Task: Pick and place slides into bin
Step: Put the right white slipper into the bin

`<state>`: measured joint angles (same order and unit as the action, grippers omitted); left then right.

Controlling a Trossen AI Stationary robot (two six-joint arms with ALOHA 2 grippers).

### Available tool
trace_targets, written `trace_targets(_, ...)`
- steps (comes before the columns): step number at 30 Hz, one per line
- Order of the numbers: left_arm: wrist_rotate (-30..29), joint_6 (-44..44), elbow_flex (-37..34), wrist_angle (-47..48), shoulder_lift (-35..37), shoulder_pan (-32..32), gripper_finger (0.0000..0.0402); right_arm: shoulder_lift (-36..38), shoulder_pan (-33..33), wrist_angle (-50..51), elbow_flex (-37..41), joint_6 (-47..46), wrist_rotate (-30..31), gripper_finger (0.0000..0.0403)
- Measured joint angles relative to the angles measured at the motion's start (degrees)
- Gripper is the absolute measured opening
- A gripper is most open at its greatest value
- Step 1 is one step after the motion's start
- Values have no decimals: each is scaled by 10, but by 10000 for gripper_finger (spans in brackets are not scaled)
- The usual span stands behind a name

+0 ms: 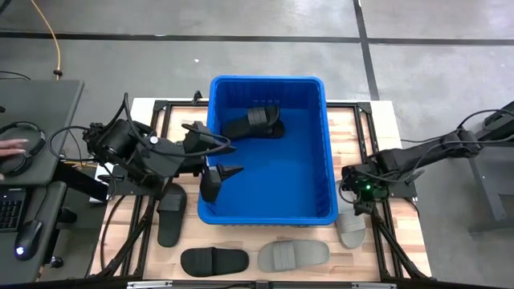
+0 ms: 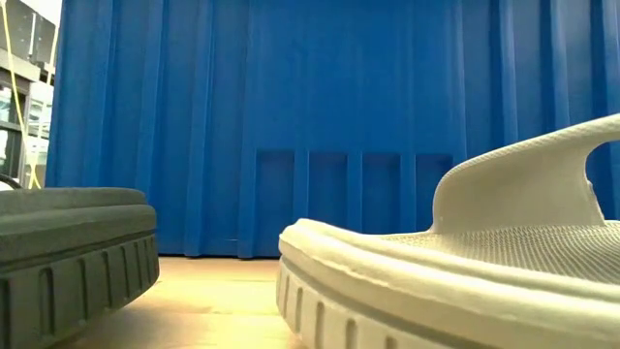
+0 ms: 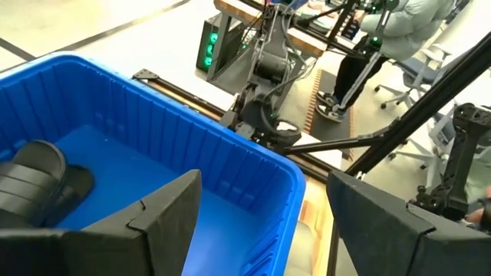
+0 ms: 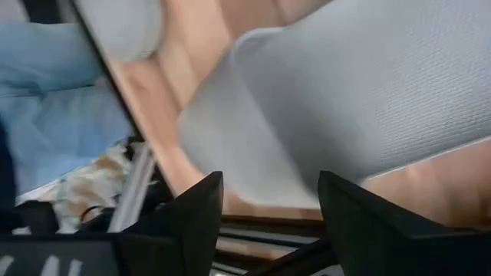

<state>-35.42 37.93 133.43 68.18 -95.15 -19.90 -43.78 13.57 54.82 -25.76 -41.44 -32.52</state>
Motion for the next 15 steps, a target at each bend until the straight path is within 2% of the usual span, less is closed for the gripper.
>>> trace_targets(8,0,-6,0,-9,0,0,270,-64,1,-21,0,23,-3,197)
trace_targets(15,0,-6,0,-9,0,0,270,-87,1,-23,0,70,-88,194)
